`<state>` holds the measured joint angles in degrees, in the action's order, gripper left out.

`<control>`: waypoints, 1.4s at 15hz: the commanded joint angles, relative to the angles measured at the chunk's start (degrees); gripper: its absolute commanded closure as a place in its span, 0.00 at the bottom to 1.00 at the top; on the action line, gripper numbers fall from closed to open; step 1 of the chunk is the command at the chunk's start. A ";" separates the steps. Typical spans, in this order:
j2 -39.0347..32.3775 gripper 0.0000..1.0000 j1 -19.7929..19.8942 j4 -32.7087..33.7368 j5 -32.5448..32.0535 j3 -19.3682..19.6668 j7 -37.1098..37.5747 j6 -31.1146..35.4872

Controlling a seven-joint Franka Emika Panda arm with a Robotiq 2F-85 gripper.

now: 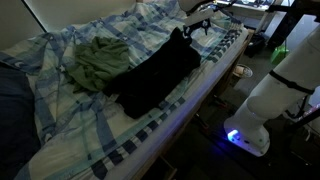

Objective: Unfold the black shirt

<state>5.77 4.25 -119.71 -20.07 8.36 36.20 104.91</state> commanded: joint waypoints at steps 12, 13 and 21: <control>-0.12 0.00 1.89 -2.74 3.46 -0.84 -3.58 7.35; 0.51 0.00 2.19 -2.84 2.96 -0.77 -3.29 6.32; 2.14 0.00 4.36 -3.56 2.92 -1.06 -4.02 0.98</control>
<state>7.02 8.04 -121.86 -17.29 8.12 32.08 108.10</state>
